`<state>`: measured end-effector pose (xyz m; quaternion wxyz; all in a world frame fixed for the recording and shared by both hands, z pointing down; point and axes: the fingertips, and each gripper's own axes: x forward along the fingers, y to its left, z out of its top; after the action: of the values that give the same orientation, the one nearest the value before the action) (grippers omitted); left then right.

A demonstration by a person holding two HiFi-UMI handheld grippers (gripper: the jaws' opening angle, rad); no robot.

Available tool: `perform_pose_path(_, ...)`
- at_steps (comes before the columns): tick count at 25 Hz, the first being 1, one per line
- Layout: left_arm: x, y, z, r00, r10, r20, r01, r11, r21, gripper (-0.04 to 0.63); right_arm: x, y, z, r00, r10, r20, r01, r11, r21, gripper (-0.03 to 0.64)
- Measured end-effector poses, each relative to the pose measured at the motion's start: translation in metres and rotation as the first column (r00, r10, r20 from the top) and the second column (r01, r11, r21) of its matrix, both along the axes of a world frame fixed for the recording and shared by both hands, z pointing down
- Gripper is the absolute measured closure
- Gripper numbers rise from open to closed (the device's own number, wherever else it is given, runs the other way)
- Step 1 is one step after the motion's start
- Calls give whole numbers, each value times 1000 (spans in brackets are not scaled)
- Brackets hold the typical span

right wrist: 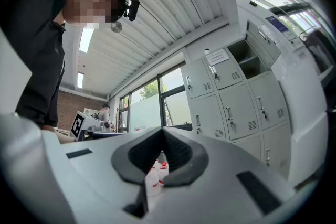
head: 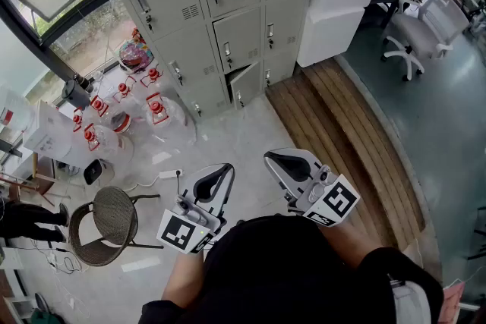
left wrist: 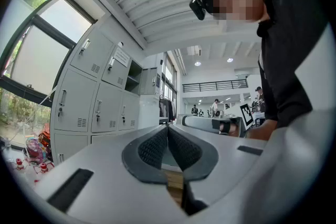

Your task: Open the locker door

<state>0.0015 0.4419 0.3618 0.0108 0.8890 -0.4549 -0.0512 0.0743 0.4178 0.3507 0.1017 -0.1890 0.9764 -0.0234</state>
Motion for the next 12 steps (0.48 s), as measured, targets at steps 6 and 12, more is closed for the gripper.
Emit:
perform_pose_path(6, 1, -7, -3, 1000, 10, 6, -10, 1000, 12, 578, 7, -15, -2, 1000, 9, 1, -9, 1000, 21, 609)
perform_pose_path(12, 15, 6, 2, 999, 44, -2, -44, 999, 7, 578, 25, 0, 3, 1000, -18, 20, 18, 1000, 22, 609)
